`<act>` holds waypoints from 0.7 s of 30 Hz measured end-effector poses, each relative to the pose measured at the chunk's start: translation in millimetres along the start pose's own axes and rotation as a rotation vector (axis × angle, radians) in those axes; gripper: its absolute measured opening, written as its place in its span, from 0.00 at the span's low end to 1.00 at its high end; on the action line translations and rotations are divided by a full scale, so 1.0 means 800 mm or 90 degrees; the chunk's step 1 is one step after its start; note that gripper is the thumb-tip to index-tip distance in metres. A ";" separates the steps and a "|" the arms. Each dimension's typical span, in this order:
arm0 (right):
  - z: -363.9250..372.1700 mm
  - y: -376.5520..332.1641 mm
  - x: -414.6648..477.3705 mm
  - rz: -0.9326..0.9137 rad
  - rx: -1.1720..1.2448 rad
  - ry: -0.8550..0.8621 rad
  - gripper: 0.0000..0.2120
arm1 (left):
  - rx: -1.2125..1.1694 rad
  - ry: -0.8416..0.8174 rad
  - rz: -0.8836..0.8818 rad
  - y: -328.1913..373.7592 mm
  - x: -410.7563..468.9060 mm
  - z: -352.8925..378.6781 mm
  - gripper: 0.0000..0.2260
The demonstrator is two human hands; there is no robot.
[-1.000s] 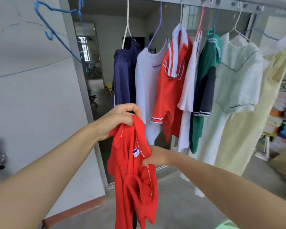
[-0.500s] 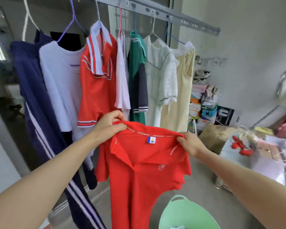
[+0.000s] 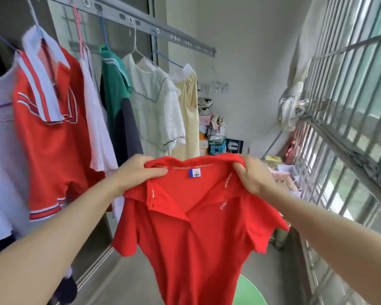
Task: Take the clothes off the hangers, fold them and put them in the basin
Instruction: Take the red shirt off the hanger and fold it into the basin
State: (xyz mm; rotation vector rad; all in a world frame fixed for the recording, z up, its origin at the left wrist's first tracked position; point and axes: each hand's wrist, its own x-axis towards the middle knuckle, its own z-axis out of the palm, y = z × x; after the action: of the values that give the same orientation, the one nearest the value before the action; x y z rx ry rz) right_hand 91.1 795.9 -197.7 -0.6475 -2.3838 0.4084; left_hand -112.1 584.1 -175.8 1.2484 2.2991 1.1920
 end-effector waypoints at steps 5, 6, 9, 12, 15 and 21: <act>-0.012 0.004 0.033 0.075 0.078 0.123 0.19 | -0.023 0.013 0.073 0.025 0.050 -0.002 0.21; -0.011 0.007 0.035 0.095 0.081 0.102 0.18 | 0.033 -0.021 0.063 0.022 0.054 0.001 0.22; -0.006 0.014 0.035 0.114 0.042 0.062 0.11 | -0.066 -0.112 0.061 0.011 0.061 -0.001 0.23; -0.014 0.015 0.030 0.144 0.028 0.032 0.17 | -0.234 -0.264 0.036 -0.002 0.075 -0.014 0.34; -0.030 0.021 0.029 0.103 -0.051 0.005 0.19 | -0.301 -0.365 0.028 -0.008 0.090 -0.014 0.31; -0.052 0.035 0.034 0.070 -0.087 -0.010 0.24 | -0.341 -0.472 0.030 -0.005 0.116 -0.008 0.19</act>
State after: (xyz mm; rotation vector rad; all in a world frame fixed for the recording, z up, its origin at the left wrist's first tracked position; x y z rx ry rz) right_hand 109.5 839.2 -165.2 -0.8420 -2.4129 0.2997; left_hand -173.3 652.5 -161.6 1.2470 1.3213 1.0201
